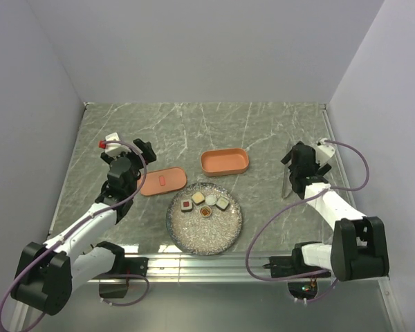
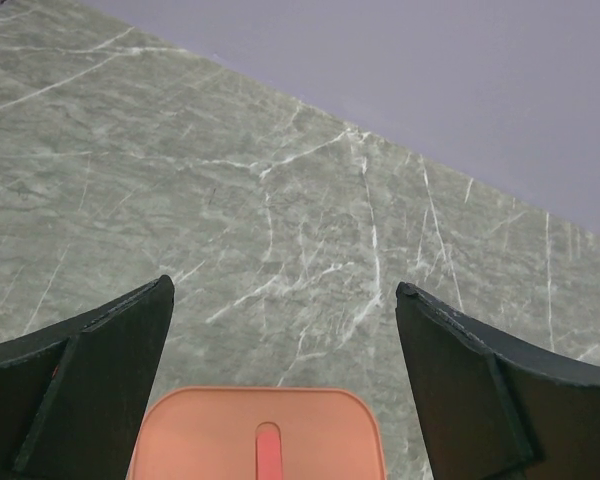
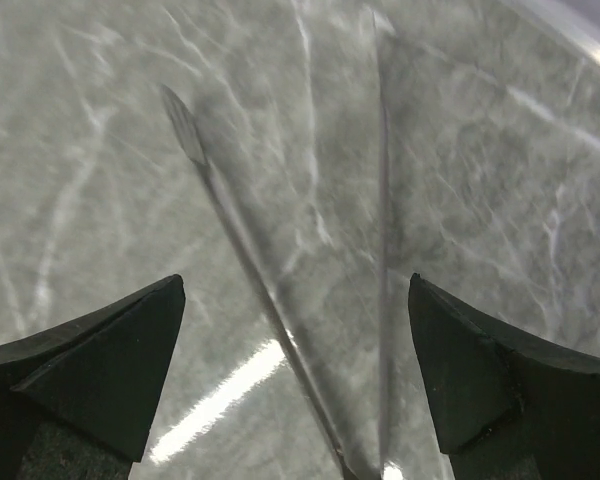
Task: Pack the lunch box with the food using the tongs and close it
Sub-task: Grab the clamp with the right arm
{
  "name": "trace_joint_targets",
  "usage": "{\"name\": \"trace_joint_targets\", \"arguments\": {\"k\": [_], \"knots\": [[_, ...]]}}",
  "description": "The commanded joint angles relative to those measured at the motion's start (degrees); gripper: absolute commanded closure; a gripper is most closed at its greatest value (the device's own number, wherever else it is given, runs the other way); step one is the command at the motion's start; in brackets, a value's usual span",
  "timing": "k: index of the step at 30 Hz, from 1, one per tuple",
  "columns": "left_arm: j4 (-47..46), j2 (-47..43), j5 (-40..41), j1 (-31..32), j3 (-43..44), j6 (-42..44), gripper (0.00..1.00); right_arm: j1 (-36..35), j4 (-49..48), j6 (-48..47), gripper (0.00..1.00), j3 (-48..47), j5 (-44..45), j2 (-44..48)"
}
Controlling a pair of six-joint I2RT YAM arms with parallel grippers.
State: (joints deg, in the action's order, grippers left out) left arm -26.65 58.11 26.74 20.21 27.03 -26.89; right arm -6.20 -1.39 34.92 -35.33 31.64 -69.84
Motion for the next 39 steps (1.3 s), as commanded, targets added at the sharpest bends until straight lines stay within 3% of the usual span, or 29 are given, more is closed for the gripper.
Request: {"name": "trace_joint_targets", "arguments": {"k": [1, 4, 11, 19, 25, 33, 39], "knots": [[0.55, 0.60, -0.99, -0.17, 2.42, -0.79, 0.01, 1.54, 3.32, 2.26, 0.01, -2.90, -4.83, -1.35], [1.77, 0.08, -1.08, -0.17, 2.77, -0.97, 0.00, 2.24, 3.50, 1.56, 0.03, -3.69, -8.76, -2.22], [2.13, -4.14, -0.73, -0.26, 1.36, -1.14, 0.00, 4.61, 9.02, -2.57, 0.11, -13.00, -19.93, -15.66], [2.05, -5.72, -1.96, -0.69, 0.84, -1.23, 0.01, 4.79, 12.02, -1.96, 0.19, -13.54, -18.28, -16.47], [2.66, -5.28, -2.48, -1.05, 1.19, -1.67, 0.01, 4.79, 14.66, -3.36, 0.41, -16.60, -20.20, -20.76], [2.49, -7.57, -3.19, -1.49, 0.13, -1.93, 0.01, 4.79, 18.08, -5.03, 0.51, -22.40, -21.27, -26.30], [2.57, -7.92, -3.54, -2.01, 0.04, -2.20, 0.01, 4.70, 21.25, -6.09, 0.69, -26.80, -20.05, -31.05]]}}
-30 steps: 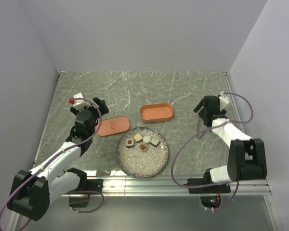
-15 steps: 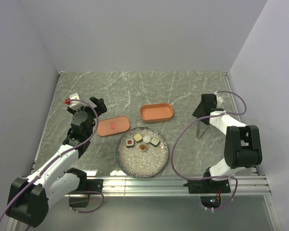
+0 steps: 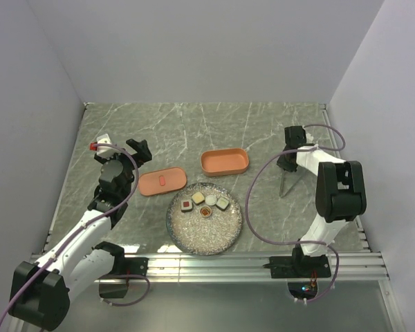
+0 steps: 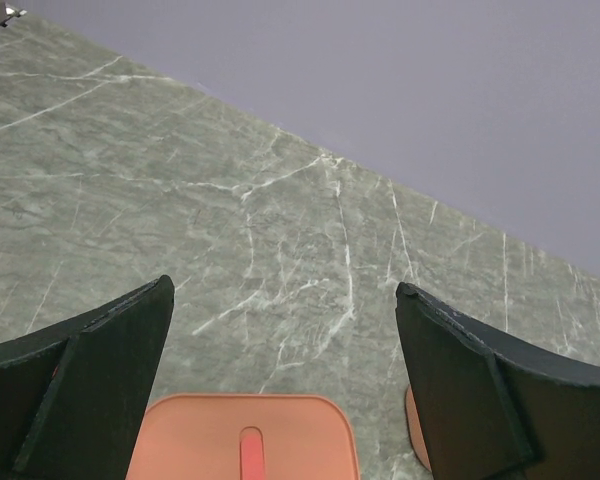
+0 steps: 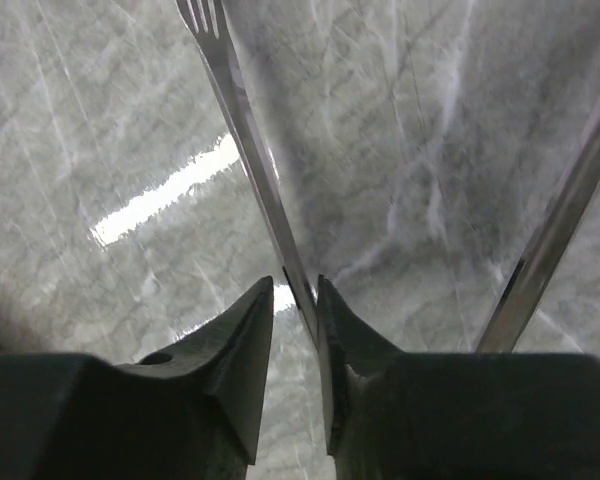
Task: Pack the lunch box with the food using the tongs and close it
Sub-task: Grab the clamp with the right arm
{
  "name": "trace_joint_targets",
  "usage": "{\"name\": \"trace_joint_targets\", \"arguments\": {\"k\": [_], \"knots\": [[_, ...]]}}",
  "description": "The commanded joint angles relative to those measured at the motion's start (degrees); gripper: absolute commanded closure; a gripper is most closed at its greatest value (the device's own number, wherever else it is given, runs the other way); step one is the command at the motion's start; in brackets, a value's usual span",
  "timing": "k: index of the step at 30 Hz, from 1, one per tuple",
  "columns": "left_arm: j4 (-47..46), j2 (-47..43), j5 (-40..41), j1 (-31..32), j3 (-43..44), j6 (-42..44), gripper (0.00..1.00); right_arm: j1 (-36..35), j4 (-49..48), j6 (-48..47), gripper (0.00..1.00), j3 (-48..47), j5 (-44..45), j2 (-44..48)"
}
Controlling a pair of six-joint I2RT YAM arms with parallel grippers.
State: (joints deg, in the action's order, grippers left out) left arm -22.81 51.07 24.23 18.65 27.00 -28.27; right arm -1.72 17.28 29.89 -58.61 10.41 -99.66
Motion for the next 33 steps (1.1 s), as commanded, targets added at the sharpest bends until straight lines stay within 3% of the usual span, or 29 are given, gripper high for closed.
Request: {"name": "trace_joint_targets", "arguments": {"k": [1, 6, 15, 27, 33], "knots": [[-1.19, -0.80, -1.03, -0.46, 0.07, -0.82, 0.00, 0.31, 2.67, -1.15, 0.74, -3.88, 1.01, -1.85], [-1.36, -0.36, -1.38, -0.72, 0.15, -0.91, 0.01, -0.74, 4.25, -3.17, 0.76, -8.26, 1.45, -4.49], [-1.54, 0.87, -1.11, -0.81, 0.33, -0.91, 0.00, -2.15, 10.58, -7.91, 0.83, -25.12, 2.68, -14.94], [-1.80, 2.28, -0.15, -0.99, 0.59, -0.82, 0.01, -5.05, 15.06, -13.10, 0.87, -45.87, -5.83, -26.81], [-1.89, 2.72, -0.24, -0.99, 0.77, -0.64, 0.01, -6.55, 17.96, -14.24, 0.88, -53.26, -5.76, -32.00]]}}
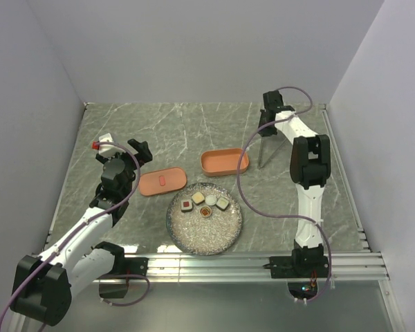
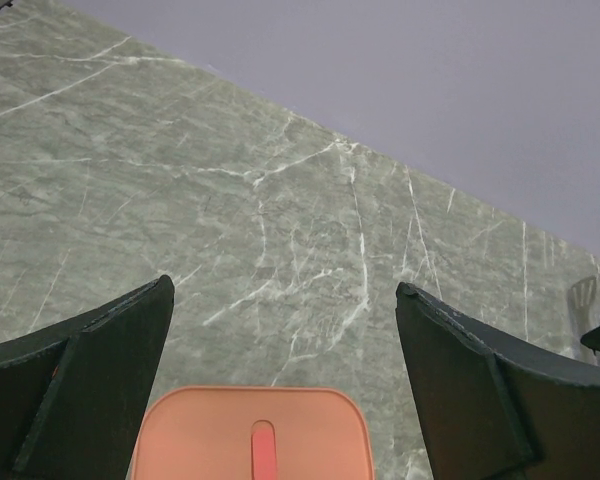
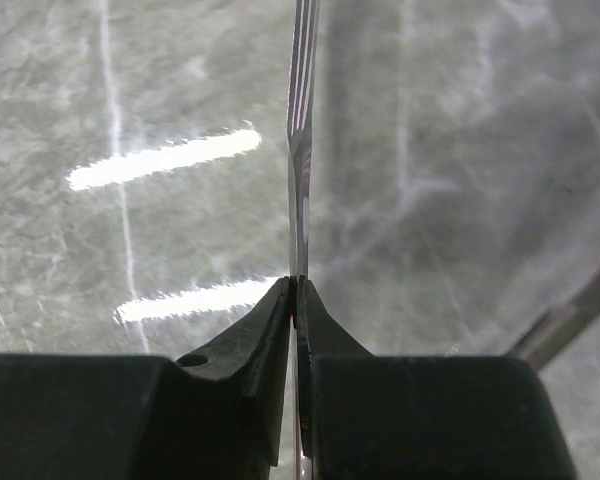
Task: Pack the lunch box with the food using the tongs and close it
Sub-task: Grab the clamp with the right arm
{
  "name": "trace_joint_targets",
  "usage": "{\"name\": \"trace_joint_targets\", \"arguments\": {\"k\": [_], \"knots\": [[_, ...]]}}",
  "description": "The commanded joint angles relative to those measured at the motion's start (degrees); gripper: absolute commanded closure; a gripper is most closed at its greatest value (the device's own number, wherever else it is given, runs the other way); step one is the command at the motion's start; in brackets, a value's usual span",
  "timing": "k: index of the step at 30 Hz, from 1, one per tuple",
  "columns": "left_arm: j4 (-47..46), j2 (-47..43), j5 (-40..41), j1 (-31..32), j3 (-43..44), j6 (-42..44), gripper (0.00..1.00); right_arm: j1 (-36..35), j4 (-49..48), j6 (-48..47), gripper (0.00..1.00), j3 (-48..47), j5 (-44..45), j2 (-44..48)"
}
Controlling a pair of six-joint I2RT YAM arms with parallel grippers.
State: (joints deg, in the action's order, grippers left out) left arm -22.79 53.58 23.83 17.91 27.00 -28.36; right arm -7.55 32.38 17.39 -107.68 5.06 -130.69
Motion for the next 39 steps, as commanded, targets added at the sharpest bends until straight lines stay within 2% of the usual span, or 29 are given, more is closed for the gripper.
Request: {"name": "trace_joint_targets", "arguments": {"k": [1, 7, 13, 17, 25, 29, 30, 31, 32, 36, 39], "knots": [[-2.00, 0.21, 0.07, -0.25, 0.68, -0.56, 0.01, -0.71, 2.86, -1.74, 0.88, -4.47, -0.31, -0.97], [-1.91, 0.12, -0.46, -0.25, 0.68, -0.64, 0.01, -0.80, 1.98, -2.18, 0.86, -3.94, -1.02, -0.44], [-2.17, -0.67, -0.89, -0.25, 0.33, -0.64, 0.01, -0.97, -0.56, -2.62, 0.72, -0.35, -1.63, 3.07], [-2.35, -1.20, -0.98, -0.25, -0.02, -0.64, 0.01, -2.29, -6.34, -2.97, 0.62, 8.41, 1.87, 9.56], [-2.96, -2.69, -1.07, -0.33, -0.90, -0.73, 0.00, -6.42, -21.37, -1.13, 0.46, 29.52, 10.05, 30.39], [-3.05, -3.22, -1.07, -0.33, -1.25, -0.64, 0.01, -7.74, -26.39, 2.03, 0.25, 39.10, 8.75, 36.12], [-3.05, -3.31, -1.16, -0.33, -1.25, -0.64, 0.01, -7.74, -27.10, 3.17, 0.16, 40.25, 8.56, 37.25], [-2.97, -3.40, -1.42, -0.33, -1.25, -0.82, 0.00, -7.74, -28.50, 4.92, 0.13, 41.31, 8.48, 37.61], [-2.88, -3.57, -1.42, -0.33, -1.25, -0.82, 0.01, -7.74, -29.30, 5.81, 0.01, 43.15, 8.91, 37.97], [-2.79, -4.45, -1.77, -0.33, -1.60, -0.82, 0.01, -7.74, -29.48, 12.04, 0.00, 44.75, 12.86, 37.71], [-2.79, -5.50, -1.77, -0.33, -1.95, -1.00, 0.01, -8.18, -25.27, 19.25, 0.00, 43.26, 17.51, 35.43]]}}
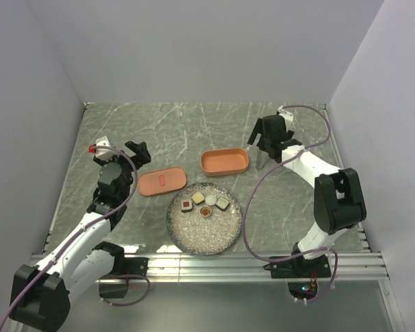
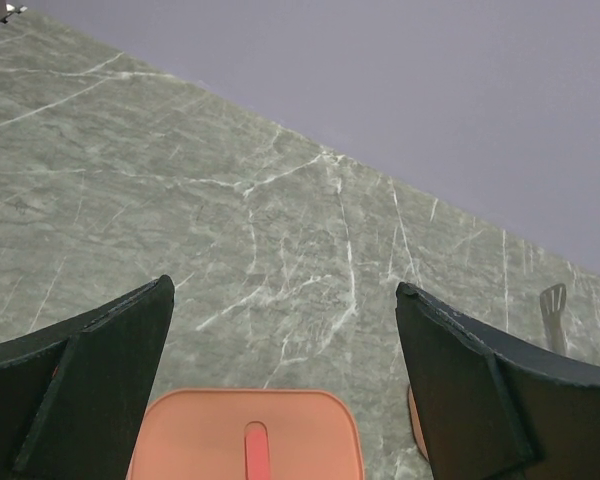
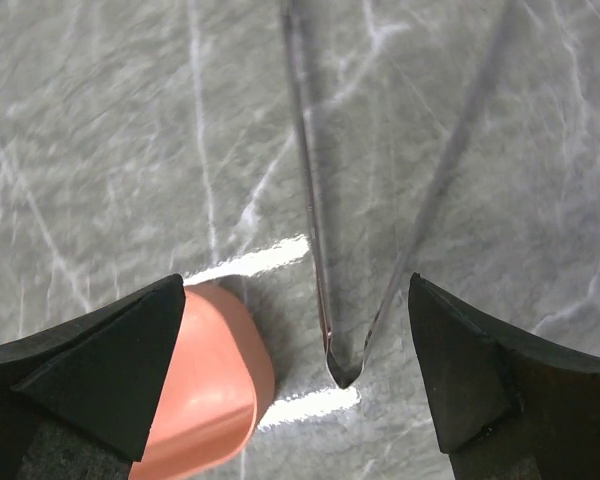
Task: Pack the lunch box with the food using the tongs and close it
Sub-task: Grab the clamp with the right arm
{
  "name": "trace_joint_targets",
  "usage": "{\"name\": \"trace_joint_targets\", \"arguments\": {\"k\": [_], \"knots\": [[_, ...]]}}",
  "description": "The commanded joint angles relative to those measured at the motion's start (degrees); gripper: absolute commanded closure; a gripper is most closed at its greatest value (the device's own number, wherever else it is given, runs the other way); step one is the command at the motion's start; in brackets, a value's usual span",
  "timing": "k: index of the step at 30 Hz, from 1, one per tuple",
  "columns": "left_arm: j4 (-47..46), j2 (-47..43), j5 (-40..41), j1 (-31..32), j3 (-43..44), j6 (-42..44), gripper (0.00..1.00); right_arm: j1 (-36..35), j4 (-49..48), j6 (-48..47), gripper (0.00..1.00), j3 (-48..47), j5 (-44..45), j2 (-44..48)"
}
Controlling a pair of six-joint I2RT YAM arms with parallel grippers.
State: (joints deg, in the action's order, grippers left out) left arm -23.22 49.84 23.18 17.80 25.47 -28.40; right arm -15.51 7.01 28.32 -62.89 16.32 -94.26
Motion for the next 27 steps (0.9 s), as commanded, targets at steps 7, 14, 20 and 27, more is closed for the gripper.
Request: {"name": "trace_joint_targets", "arguments": {"k": [7, 14, 20, 27], "knots": [[-2.35, -3.61, -1.21, -0.22, -1.22, -1.13, 0.01, -1.63, 8.79, 16.24, 0.00, -7.93, 13.39, -7.77], [-2.35, -3.35, -1.12, -0.31, -1.22, -1.13, 0.01, -0.93, 10.84, 16.24, 0.00, -10.23, 12.69, -13.14], [-2.44, -2.82, -1.03, -0.31, -1.04, -1.13, 0.00, 0.74, 9.96, 15.63, 0.00, -8.65, 10.67, -12.88], [-2.35, -2.82, -0.77, -0.31, -0.86, -1.04, 0.01, 1.71, 12.94, 12.91, 0.02, -13.39, 10.05, -16.04]]}}
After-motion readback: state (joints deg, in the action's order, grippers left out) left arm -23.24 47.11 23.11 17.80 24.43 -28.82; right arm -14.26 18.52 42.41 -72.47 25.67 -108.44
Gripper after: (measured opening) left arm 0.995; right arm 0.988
